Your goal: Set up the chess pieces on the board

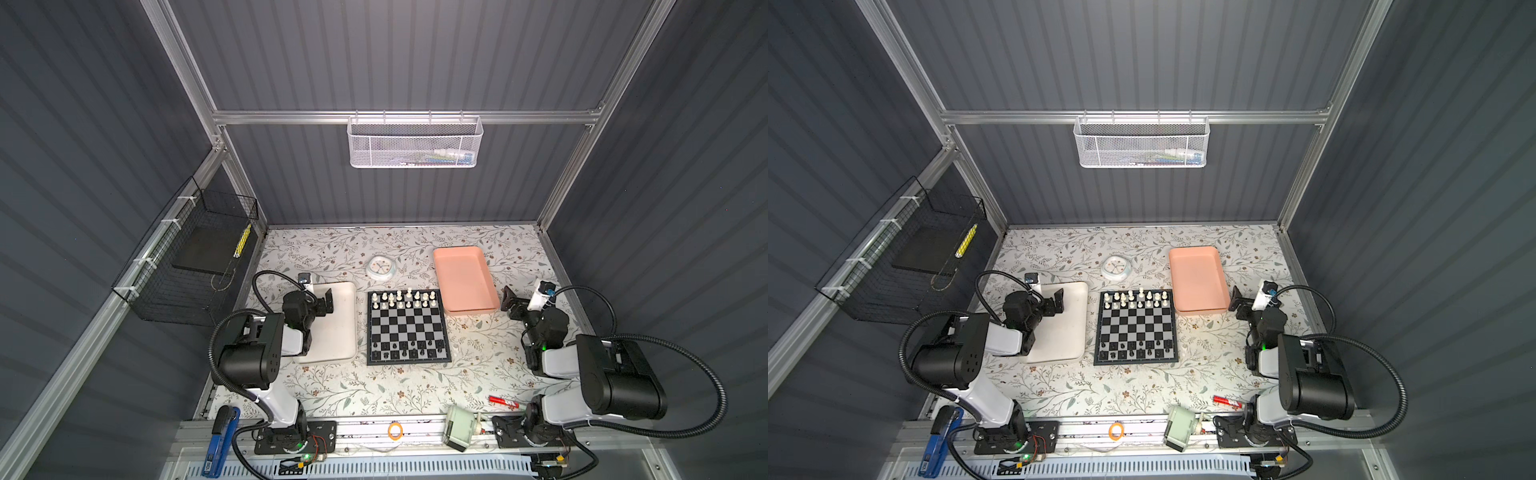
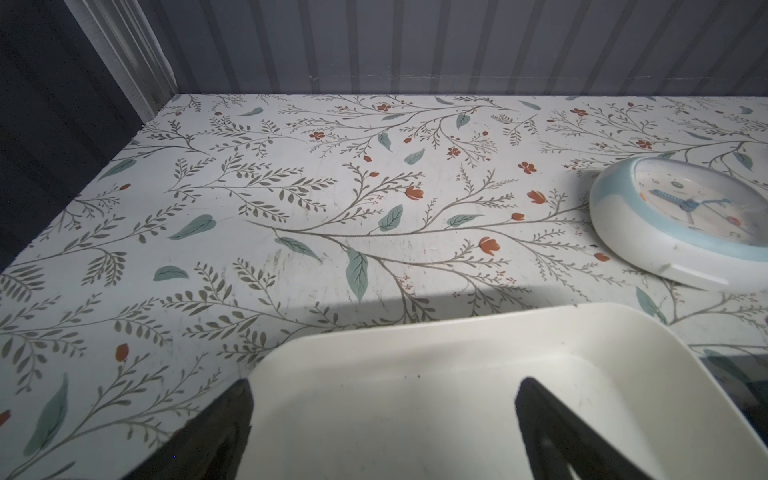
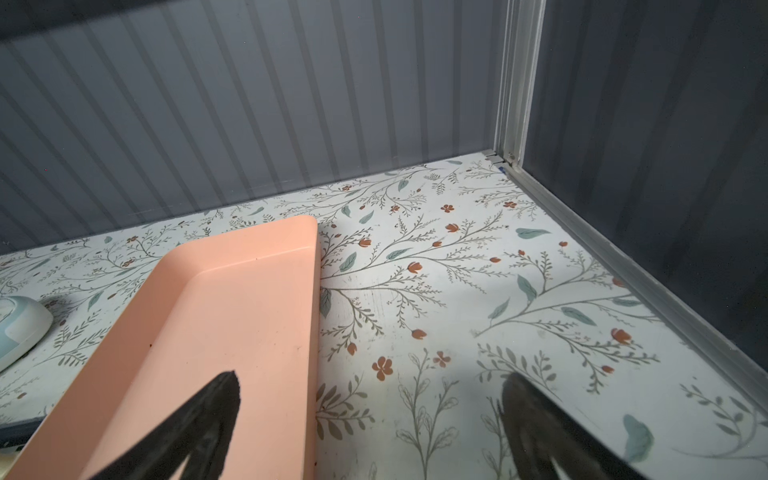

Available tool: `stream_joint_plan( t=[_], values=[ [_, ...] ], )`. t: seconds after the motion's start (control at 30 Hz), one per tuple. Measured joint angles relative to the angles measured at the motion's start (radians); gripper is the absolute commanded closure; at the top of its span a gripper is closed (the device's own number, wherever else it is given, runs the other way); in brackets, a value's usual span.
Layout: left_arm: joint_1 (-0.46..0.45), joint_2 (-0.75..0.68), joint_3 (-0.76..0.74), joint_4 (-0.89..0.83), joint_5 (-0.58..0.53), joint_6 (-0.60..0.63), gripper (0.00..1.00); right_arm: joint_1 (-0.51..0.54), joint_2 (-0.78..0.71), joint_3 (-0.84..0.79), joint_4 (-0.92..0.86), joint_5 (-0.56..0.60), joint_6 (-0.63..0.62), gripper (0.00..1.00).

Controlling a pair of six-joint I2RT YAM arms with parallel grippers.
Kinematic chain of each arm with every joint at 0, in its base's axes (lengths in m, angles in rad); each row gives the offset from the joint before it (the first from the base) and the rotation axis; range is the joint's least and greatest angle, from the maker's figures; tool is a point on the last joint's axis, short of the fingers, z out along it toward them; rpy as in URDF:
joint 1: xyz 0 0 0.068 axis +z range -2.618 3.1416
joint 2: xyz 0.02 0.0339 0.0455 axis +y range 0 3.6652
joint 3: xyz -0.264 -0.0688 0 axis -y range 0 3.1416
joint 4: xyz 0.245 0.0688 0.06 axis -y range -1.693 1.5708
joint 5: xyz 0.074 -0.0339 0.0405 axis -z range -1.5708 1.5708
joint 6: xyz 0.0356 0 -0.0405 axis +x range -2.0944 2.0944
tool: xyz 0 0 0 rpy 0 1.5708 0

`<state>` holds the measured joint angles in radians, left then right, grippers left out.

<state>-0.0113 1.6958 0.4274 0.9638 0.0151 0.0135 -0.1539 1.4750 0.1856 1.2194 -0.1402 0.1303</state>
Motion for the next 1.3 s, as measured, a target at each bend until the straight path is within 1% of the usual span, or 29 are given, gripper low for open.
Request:
stream_joint_plan(
  t=[0.13,0.43,0.67,1.3],
  values=[
    [0.000,0.000,0.000,0.000,0.000,0.000,0.01,0.000,-0.001,0.026,-0.022,-0.015,-0.005,0.01],
    [0.000,0.003,0.008,-0.006,0.000,0.000,0.00,0.000,-0.011,0.002,0.000,-0.018,-0.007,0.01],
    [0.000,0.005,0.011,-0.010,0.000,0.000,0.00,0.009,-0.010,0.110,-0.156,-0.024,-0.017,0.01],
    [0.000,0.005,0.017,-0.019,-0.008,0.000,0.00,0.039,-0.010,0.122,-0.244,-0.010,-0.046,0.01]
  ],
)
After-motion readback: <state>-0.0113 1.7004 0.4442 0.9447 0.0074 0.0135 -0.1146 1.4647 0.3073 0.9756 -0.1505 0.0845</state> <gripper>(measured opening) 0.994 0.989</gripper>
